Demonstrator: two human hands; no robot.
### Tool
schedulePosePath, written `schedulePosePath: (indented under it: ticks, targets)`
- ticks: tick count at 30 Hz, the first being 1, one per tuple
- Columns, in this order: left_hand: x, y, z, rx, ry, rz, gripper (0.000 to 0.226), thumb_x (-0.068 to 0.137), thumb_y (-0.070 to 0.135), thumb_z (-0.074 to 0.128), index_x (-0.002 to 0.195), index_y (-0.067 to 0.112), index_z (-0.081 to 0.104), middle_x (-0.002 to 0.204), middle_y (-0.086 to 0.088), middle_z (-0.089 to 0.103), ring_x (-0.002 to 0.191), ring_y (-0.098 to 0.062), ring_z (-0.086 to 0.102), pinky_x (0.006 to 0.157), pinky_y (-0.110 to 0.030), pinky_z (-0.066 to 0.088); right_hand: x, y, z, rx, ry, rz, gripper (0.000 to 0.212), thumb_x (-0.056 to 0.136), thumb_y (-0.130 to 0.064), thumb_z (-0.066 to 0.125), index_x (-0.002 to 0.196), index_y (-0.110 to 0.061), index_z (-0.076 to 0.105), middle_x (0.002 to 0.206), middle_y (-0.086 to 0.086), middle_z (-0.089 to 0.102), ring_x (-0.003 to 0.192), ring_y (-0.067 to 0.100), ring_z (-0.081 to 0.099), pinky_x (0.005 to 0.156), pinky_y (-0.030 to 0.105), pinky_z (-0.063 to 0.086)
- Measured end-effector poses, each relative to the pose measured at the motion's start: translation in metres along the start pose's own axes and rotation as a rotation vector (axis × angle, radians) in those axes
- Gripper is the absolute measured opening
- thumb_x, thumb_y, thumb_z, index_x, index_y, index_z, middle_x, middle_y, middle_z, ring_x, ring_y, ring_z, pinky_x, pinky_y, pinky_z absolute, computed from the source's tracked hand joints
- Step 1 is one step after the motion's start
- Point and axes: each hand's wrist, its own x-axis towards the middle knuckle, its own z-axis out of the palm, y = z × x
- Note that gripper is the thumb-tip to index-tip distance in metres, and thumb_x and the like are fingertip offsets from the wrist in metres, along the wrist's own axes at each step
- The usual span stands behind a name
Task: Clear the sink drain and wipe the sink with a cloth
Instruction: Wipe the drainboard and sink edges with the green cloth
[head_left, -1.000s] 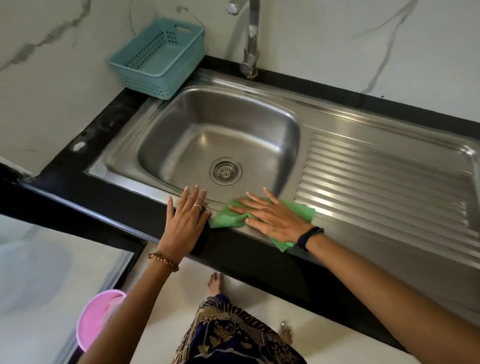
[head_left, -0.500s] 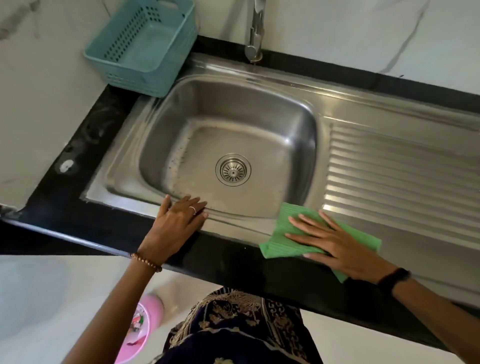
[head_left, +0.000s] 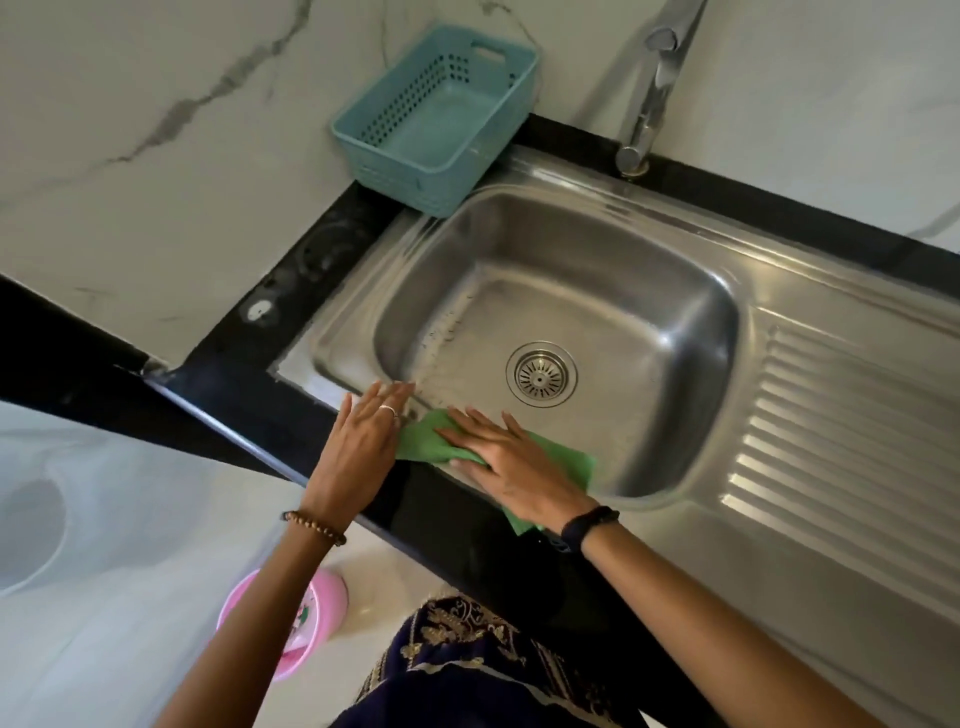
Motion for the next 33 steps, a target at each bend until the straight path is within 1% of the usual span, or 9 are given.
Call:
schedulePosePath:
  ticks: [3, 6, 9, 12, 18, 22, 25, 30, 33]
  targets:
    - [0.013, -0.01, -0.01, 0.008, -0.001, -0.029, 0.042, 0.097, 0.013, 0.037, 0.139, 0.013, 0.038, 0.15, -0.01, 0.034, 0.144, -0.027, 0.016, 0.117, -0.047, 0.006, -0.019, 0.004, 0.0, 0.065, 0.012, 0.015, 0.048, 0.098, -0.036, 0.038, 0.144, -0.03, 0.027, 0.156, -0.012, 0.013, 0.145, 0.006, 0.006, 0.12, 0.037, 0.001]
    - [0.022, -0.016, -0.016, -0.006, -0.023, -0.013, 0.042, 0.097, 0.019, 0.041, 0.139, 0.013, 0.039, 0.151, -0.01, 0.031, 0.145, -0.026, 0.011, 0.117, -0.047, 0.001, -0.069, 0.027, -0.002, 0.011, 0.028, 0.048, 0.05, 0.097, -0.037, 0.038, 0.142, -0.038, 0.015, 0.15, -0.022, 0.006, 0.141, -0.002, 0.0, 0.119, 0.031, 0.0]
    - [0.03, -0.021, -0.019, 0.013, -0.095, 0.025, 0.045, 0.096, 0.02, 0.042, 0.14, 0.013, 0.035, 0.154, -0.01, 0.025, 0.145, -0.024, 0.006, 0.117, -0.046, -0.004, -0.119, 0.051, -0.005, -0.105, 0.019, 0.093, 0.05, 0.097, -0.043, 0.032, 0.141, -0.047, 0.008, 0.153, -0.024, 0.002, 0.142, -0.006, -0.005, 0.12, 0.03, -0.006]
    - [0.034, -0.026, -0.02, 0.012, -0.123, 0.047, 0.044, 0.097, 0.021, 0.041, 0.14, 0.013, 0.036, 0.153, -0.009, 0.027, 0.145, -0.023, 0.008, 0.116, -0.043, -0.006, -0.131, 0.054, -0.005, -0.156, 0.009, 0.114, 0.05, 0.094, -0.049, 0.022, 0.142, -0.046, 0.008, 0.154, -0.022, 0.003, 0.143, -0.003, -0.002, 0.119, 0.031, -0.007]
    - [0.041, -0.05, -0.029, 0.061, -0.144, 0.177, 0.042, 0.098, 0.019, 0.038, 0.14, 0.014, 0.037, 0.153, -0.008, 0.028, 0.145, -0.023, 0.014, 0.116, -0.039, -0.007, -0.042, 0.011, 0.005, -0.07, 0.047, 0.105, 0.051, 0.098, -0.038, 0.036, 0.141, -0.04, 0.01, 0.15, -0.022, 0.005, 0.141, -0.003, 0.003, 0.12, 0.032, 0.002]
    - [0.059, -0.078, -0.046, 0.096, -0.07, 0.149, 0.045, 0.098, 0.017, 0.039, 0.142, 0.017, 0.033, 0.153, -0.006, 0.025, 0.145, -0.021, 0.015, 0.118, -0.037, 0.001, 0.064, -0.04, 0.012, -0.046, 0.068, 0.059, 0.048, 0.098, -0.035, 0.039, 0.144, -0.033, 0.027, 0.156, -0.012, 0.013, 0.144, 0.004, 0.01, 0.119, 0.037, 0.006]
    - [0.075, -0.102, -0.06, 0.098, -0.058, 0.16, 0.047, 0.097, 0.011, 0.037, 0.143, 0.016, 0.03, 0.154, -0.005, 0.024, 0.145, -0.021, 0.014, 0.118, -0.036, 0.004, 0.119, -0.071, 0.015, -0.1, 0.073, 0.044, 0.047, 0.098, -0.034, 0.039, 0.144, -0.03, 0.029, 0.158, -0.007, 0.014, 0.146, 0.012, 0.008, 0.12, 0.04, 0.007]
    - [0.098, -0.118, -0.07, 0.126, -0.085, 0.287, 0.053, 0.092, 0.003, 0.038, 0.143, 0.013, 0.027, 0.154, -0.006, 0.021, 0.145, -0.02, 0.012, 0.117, -0.032, 0.0, 0.094, -0.07, 0.017, -0.113, 0.094, 0.1, 0.049, 0.099, -0.038, 0.035, 0.145, -0.034, 0.021, 0.151, -0.02, 0.001, 0.142, 0.001, -0.004, 0.118, 0.028, -0.001]
    - [0.105, -0.12, -0.073, 0.073, -0.088, 0.326, 0.052, 0.092, 0.002, 0.041, 0.141, 0.012, 0.032, 0.151, -0.007, 0.031, 0.143, -0.02, 0.021, 0.117, -0.028, 0.003, 0.054, -0.06, 0.013, -0.008, 0.081, 0.187, 0.048, 0.097, -0.041, 0.035, 0.141, -0.043, 0.015, 0.149, -0.028, 0.003, 0.14, -0.007, 0.001, 0.12, 0.023, 0.003]
